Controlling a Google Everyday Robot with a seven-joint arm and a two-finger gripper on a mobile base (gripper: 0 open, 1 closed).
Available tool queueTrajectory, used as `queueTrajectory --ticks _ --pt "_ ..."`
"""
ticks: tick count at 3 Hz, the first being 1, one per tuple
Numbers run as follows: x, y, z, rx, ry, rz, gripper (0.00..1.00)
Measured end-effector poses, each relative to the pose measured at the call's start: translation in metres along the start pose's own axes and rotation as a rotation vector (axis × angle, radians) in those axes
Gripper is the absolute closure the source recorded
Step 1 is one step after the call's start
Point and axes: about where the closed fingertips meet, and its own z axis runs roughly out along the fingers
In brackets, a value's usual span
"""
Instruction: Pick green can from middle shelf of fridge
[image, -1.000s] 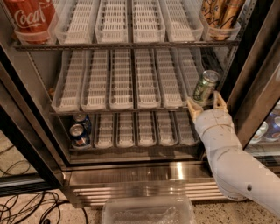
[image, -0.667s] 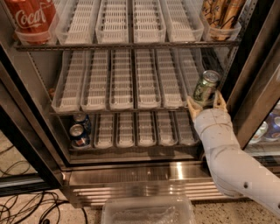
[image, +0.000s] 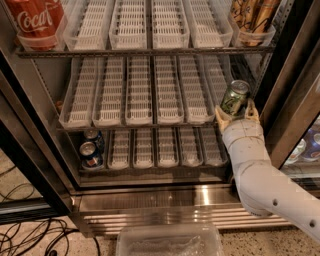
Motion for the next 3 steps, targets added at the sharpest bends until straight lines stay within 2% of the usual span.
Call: queueTrajectory --ticks 3 --pt "-0.004 -0.003 0.026 0.029 0.005 0.046 0.33"
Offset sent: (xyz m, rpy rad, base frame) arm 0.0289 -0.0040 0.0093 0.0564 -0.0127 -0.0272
